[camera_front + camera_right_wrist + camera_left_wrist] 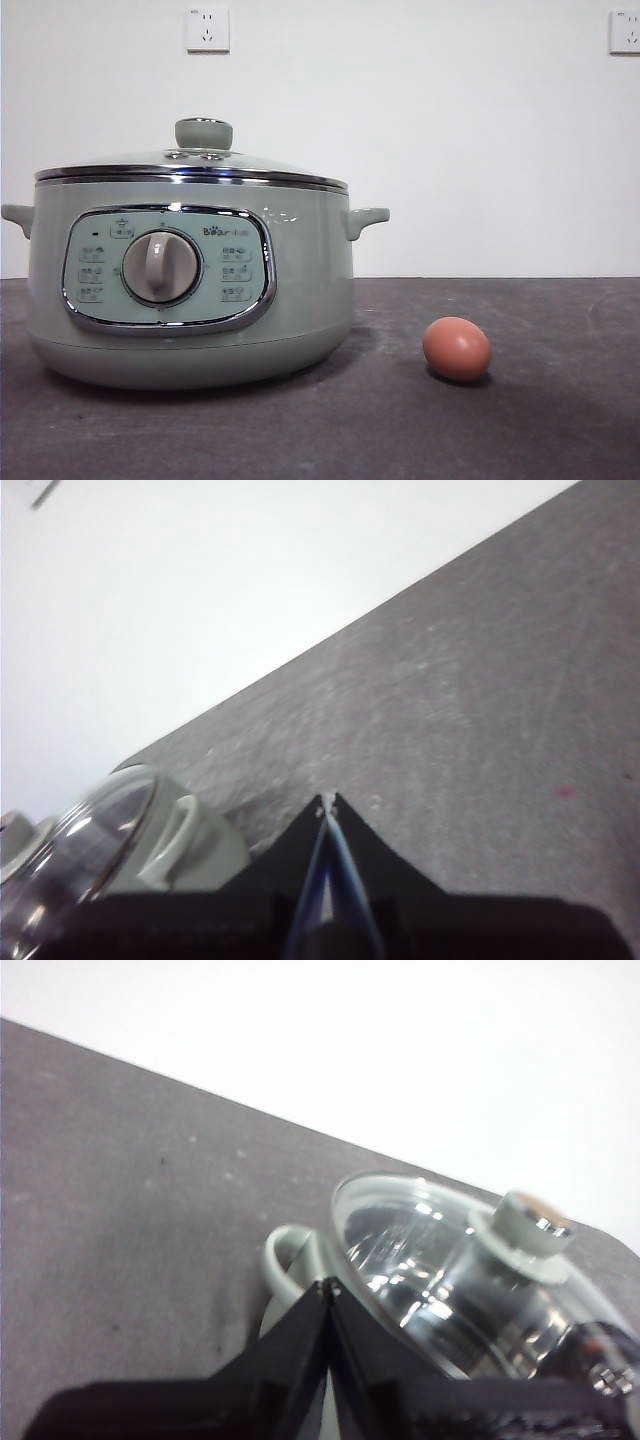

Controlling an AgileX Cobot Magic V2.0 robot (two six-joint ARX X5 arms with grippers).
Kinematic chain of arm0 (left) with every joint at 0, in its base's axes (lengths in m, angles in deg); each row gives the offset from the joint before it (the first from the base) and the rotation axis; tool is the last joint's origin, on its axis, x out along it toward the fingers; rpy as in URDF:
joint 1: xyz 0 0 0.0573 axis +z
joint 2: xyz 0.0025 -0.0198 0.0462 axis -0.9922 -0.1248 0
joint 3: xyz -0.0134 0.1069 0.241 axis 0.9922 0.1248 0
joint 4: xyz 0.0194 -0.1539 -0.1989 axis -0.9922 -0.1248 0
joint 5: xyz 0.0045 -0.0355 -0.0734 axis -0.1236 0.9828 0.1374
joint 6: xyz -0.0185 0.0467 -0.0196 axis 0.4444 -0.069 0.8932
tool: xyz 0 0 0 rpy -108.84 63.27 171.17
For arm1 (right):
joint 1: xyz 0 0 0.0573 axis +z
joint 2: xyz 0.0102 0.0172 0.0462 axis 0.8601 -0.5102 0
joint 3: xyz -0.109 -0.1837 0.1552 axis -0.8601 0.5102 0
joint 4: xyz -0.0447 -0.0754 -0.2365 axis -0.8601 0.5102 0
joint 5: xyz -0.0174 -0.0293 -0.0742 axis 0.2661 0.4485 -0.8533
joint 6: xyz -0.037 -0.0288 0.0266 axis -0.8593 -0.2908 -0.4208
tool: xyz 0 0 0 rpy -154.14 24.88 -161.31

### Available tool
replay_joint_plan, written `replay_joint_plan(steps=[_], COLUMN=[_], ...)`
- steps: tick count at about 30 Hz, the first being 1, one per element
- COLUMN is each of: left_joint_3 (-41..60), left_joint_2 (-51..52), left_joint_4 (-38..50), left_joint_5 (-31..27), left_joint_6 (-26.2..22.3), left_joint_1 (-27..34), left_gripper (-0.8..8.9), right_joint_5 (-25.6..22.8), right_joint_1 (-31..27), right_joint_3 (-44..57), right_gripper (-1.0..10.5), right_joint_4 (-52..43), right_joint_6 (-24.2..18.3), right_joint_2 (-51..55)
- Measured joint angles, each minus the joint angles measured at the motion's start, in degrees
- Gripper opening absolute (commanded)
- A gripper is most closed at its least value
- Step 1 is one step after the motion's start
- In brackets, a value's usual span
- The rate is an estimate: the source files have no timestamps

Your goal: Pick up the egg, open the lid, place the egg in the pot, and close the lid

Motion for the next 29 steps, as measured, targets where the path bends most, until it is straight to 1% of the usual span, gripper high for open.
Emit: replay_joint_plan(steps=[3, 6, 10, 13, 17, 19, 23, 24, 25, 27, 28, 29], left_joint_3=[-4.2, -8.9, -16.5, -21.9, -28.3, -30.8, -33.7, -34.1, -34.4, -34.8, -34.8, -34.8], left_joint_2=[-3.4, -7.4, -14.2, -19.5, -26.2, -29.5, -34.1, -35.1, -36.1, -37.6, -38.3, -38.7], left_joint_4=[-0.9, -1.5, -3.4, -6.3, -10.3, -10.8, -11.1, -11.1, -11.1, -11.2, -11.2, -11.3], left_joint_5=[1.6, 4.8, 9.2, 11.3, 13.9, 15.8, 20.6, 21.6, 22.7, 23.7, 23.8, 23.8], left_joint_6=[-1.7, -4.9, -9.4, -11.5, -12.5, -12.7, -12.9, -12.9, -12.9, -12.9, -12.9, -12.9], left_joint_1=[0.0, 0.0, 0.0, 0.0, 0.0, 0.0, 0.0, 0.0, 0.0, 0.0, 0.0, 0.0], left_gripper=[-0.07, -0.08, -0.08, -0.04, 0.00, 0.00, 0.05, 0.16, 0.62, 2.10, 3.01, 3.42], right_joint_5=[1.4, 2.6, 6.1, 9.0, 13.1, 16.0, 21.5, 22.3, 22.6, 22.9, 23.1, 23.1], right_joint_1=[0.0, 0.0, 0.0, 0.0, 0.0, 0.0, 0.0, 0.0, 0.0, 0.2, 0.4, 0.5], right_joint_3=[-4.5, -9.8, -17.8, -23.4, -30.1, -32.7, -35.2, -35.3, -35.4, -35.4, -35.4, -35.4], right_gripper=[-0.1, -0.1, 0.0, 0.0, 0.0, 0.0, 0.2, 0.6, 1.5, 3.4, 4.4, 4.6], right_joint_4=[0.6, 0.8, 2.9, 6.3, 10.7, 12.5, 14.0, 14.1, 14.2, 14.5, 14.6, 14.6], right_joint_6=[-2.5, -5.2, -8.9, -11.2, -14.5, -16.6, -19.4, -19.8, -20.1, -20.4, -20.5, -20.5], right_joint_2=[-4.7, -10.0, -18.1, -24.2, -32.4, -36.2, -41.8, -42.7, -43.6, -44.9, -45.4, -45.6])
